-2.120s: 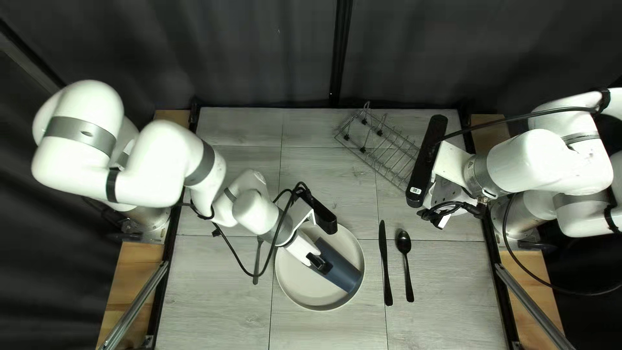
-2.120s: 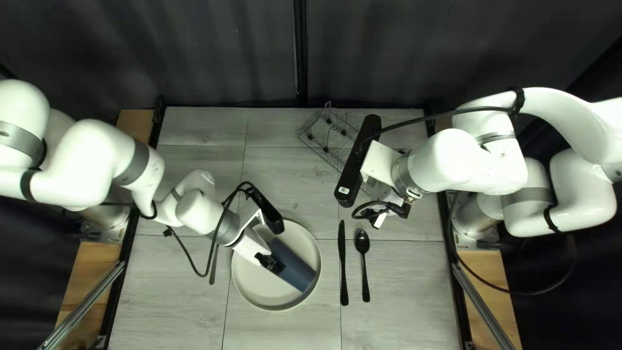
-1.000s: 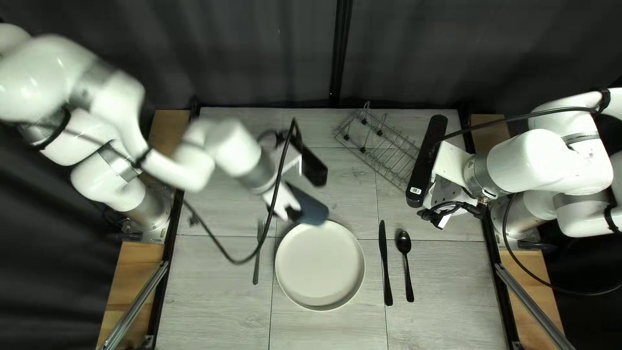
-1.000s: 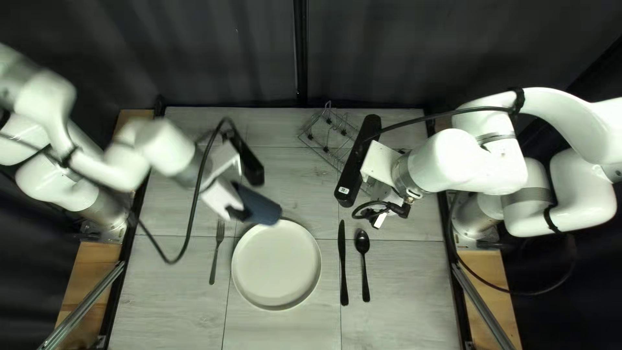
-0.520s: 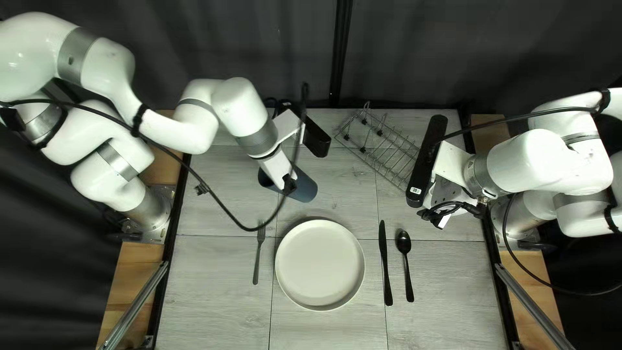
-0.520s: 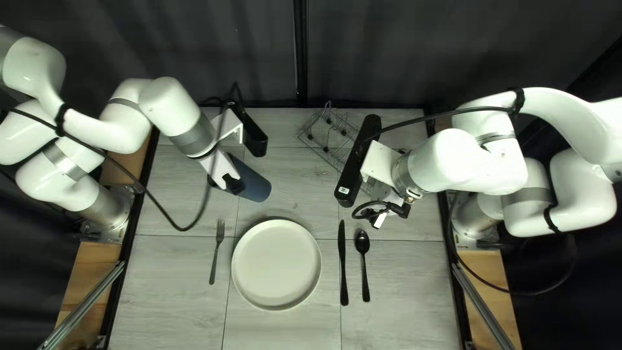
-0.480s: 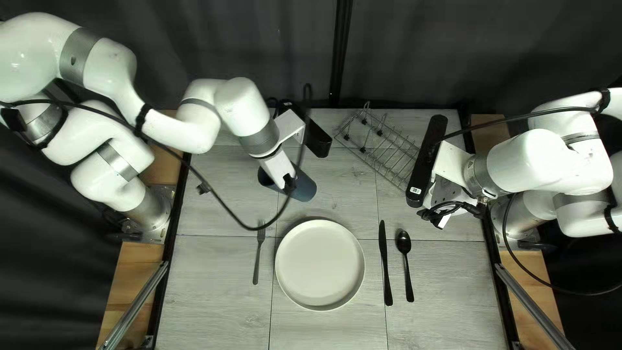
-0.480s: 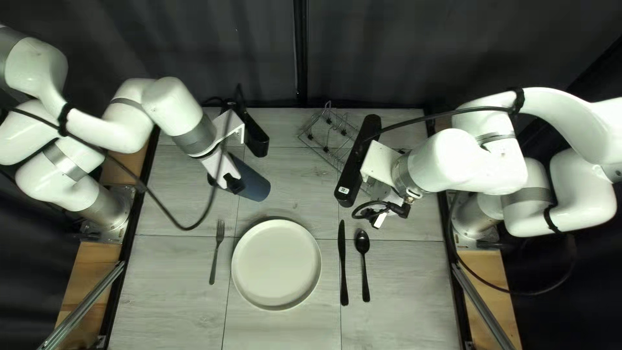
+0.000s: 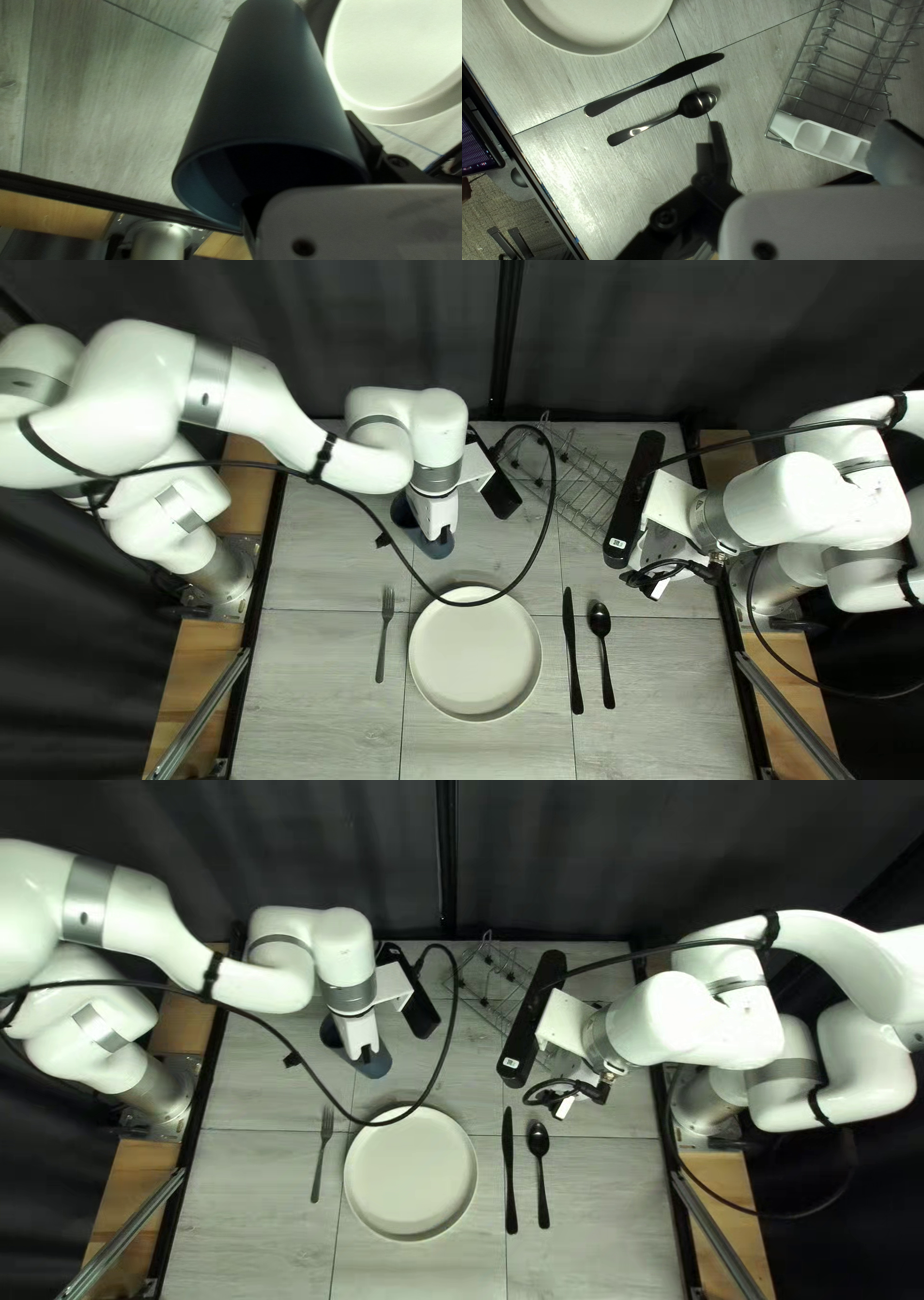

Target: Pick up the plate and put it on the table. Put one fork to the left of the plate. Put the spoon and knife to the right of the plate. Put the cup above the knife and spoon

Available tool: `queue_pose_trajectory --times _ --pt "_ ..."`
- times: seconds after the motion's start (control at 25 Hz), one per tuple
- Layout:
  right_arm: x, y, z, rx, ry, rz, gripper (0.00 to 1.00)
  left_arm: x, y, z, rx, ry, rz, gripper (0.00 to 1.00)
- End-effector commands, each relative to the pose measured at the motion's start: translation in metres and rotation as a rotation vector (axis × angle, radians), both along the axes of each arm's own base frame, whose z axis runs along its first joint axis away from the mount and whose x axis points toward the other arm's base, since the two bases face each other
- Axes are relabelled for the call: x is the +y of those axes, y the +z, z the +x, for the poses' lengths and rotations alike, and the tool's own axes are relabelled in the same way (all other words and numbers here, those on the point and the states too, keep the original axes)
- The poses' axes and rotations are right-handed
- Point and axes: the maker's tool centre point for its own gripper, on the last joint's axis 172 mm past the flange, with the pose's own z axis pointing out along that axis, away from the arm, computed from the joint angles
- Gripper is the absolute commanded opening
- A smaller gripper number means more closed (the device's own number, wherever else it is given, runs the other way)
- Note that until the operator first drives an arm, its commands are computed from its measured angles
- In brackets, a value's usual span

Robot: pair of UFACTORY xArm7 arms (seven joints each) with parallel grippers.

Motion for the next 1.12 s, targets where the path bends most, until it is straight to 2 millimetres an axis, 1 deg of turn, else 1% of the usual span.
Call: queue_pose_trajectory --times 0.04,0.2,0.4,0.44,0.56,0.76,1.04,1.08,1.12 --pt "0.000 0.000 0.000 0.000 0.000 0.000 1.00 0.000 -0.007 0.001 0.030 -0.021 -0.004 0.00" --pt "0.000 0.000 0.000 0.000 0.000 0.000 1.00 0.004 -0.015 0.002 0.061 -0.045 -0.007 0.00" --pt "0.000 0.000 0.000 0.000 0.000 0.000 1.00 0.003 -0.028 0.006 0.092 -0.076 -0.014 0.00" --pt "0.000 0.000 0.000 0.000 0.000 0.000 1.00 0.002 -0.034 0.009 0.096 -0.080 -0.012 0.00" --pt "0.000 0.000 0.000 0.000 0.000 0.000 1.00 -0.001 -0.041 0.013 0.100 -0.088 -0.010 0.00" --pt "0.000 0.000 0.000 0.000 0.000 0.000 1.00 -0.004 -0.046 0.015 0.104 -0.102 -0.009 0.00" --pt "0.000 0.000 0.000 0.000 0.000 0.000 1.00 -0.003 -0.046 0.010 0.107 -0.114 -0.009 0.00" --pt "0.000 0.000 0.000 0.000 0.000 0.000 1.00 -0.003 -0.045 0.009 0.106 -0.116 -0.010 0.11" --pt "0.000 0.000 0.000 0.000 0.000 0.000 1.00 -0.003 -0.044 0.008 0.105 -0.118 -0.010 0.52"
